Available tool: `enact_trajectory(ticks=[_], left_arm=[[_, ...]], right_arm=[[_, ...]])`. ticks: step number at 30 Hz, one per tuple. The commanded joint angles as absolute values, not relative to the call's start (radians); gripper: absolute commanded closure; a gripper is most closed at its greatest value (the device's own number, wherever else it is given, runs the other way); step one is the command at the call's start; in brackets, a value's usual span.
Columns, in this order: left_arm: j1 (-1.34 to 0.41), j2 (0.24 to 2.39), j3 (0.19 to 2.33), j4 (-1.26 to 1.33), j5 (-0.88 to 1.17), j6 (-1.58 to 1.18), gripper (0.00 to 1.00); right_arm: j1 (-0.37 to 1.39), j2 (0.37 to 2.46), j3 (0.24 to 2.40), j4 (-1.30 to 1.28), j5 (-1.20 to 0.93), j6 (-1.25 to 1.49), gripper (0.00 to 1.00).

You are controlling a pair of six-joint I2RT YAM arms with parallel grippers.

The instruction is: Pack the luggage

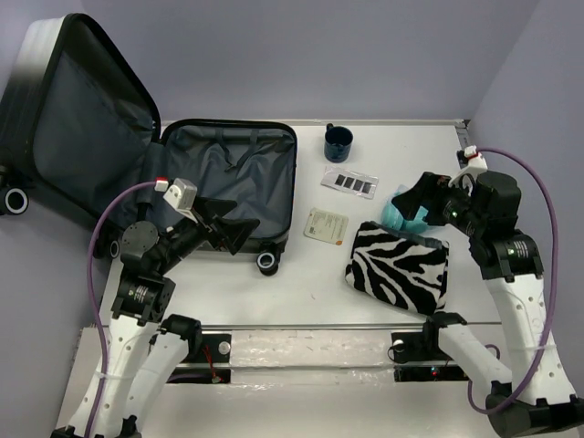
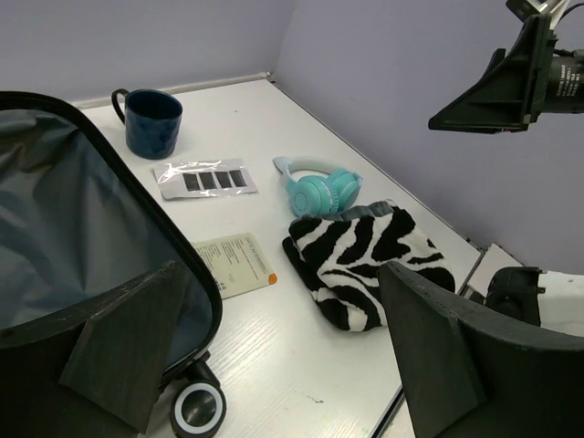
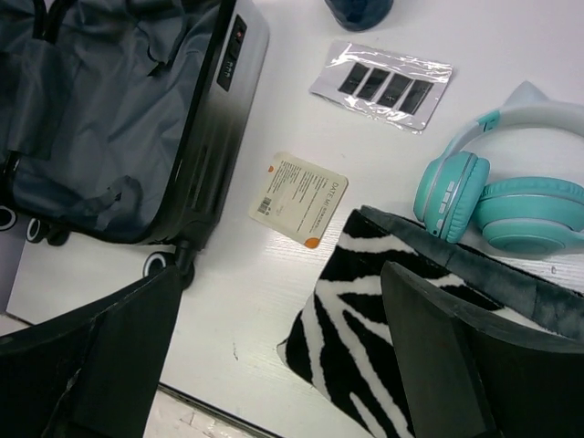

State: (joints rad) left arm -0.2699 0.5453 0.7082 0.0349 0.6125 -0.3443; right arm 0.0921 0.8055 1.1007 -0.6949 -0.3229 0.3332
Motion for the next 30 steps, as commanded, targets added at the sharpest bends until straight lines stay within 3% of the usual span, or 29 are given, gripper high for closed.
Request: enact_trajectory(ticks=[1,8,12,16,24,30], left_arm=[[-0.278,0.526,0.712,0.054,0.612,-0.316,0.01],[-0.282,0.52,0.709,0.038,0.594,-0.307,0.01],[-0.284,0.52,0.709,0.037,0.584,-0.311,0.01],[-0.288,0.529,0.707,0.035,0.575,-0.311,0.01],[-0.308,0.561,0.71,0.025,0.552,-0.307,0.01],[-0.314,0.597,0.715,0.015,0.543,-0.299,0.01]], right_arm=[[0.098,0.844,1.095,-0.586,-0.334,0.347,0.06],[0.173,0.933,1.103,-0.514,-0.253,0.367,0.13],[0.244,1.024,1.129,-0.483,-0.139,0.357,0.25],[0.295,1.277,1.242,-0.448,0.001,0.338,0.27],[0.305,1.82,1.693,-0.431,0.199,0.314,0.24],[0.305,2.259,2.257,-0.566,0.3,0.299,0.24]])
